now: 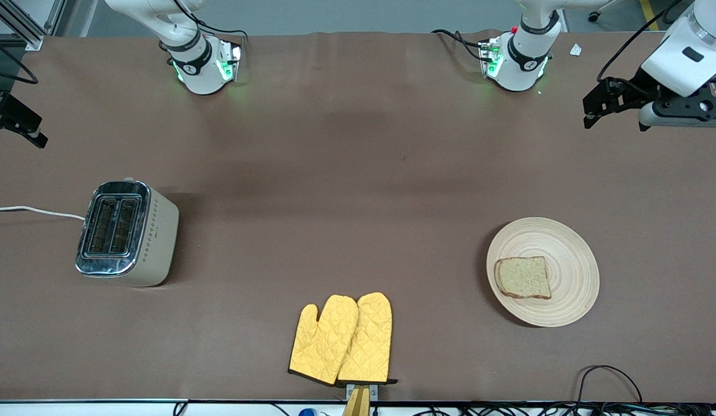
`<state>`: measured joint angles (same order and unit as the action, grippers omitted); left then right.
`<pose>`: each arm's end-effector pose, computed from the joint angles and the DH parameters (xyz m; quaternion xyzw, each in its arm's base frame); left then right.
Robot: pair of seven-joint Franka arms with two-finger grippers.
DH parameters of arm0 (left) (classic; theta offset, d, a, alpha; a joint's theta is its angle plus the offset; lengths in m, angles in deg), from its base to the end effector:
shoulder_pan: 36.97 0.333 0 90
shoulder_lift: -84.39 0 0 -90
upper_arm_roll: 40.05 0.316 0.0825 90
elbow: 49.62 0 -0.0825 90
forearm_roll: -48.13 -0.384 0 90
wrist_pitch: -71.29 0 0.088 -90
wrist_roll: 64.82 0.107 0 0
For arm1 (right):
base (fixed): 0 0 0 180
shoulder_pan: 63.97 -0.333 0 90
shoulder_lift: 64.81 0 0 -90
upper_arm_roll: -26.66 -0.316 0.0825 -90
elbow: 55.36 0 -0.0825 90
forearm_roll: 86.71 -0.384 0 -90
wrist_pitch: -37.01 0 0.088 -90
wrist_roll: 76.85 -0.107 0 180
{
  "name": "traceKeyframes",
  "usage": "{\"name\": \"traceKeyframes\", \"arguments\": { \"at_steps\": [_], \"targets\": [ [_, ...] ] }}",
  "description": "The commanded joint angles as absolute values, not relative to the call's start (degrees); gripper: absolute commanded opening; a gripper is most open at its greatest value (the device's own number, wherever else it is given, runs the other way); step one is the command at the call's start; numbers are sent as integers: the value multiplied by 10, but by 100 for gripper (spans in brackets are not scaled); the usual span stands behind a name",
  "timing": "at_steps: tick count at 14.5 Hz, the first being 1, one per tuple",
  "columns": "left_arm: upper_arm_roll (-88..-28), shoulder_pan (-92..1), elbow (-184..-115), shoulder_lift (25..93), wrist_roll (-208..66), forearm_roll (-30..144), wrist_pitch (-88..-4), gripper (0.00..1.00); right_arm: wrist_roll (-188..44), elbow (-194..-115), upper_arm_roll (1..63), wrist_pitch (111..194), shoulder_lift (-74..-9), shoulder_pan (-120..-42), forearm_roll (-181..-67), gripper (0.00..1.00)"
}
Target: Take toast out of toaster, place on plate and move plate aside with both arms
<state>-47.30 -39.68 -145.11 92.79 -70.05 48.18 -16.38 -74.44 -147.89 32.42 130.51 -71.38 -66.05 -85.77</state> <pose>0.4957 -0.0924 0.6528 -0.9991 0.0407 -0.0056 0.0081 0.5231 -0.0389 0.6709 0.9978 -0.0111 0.0652 0.0059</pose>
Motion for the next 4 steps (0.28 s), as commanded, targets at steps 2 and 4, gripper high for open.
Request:
{"name": "traceKeyframes", "arguments": {
  "at_steps": [2, 4],
  "targets": [
    [-471, -381, -1472, 953, -688, 471, -156, 100, -742, -1471, 322, 1300, -710, -659, -849, 100],
    [-471, -365, -1452, 940, -685, 473, -151, 100, -742, -1471, 322, 1301, -710, -659, -849, 100]
  ]
}}
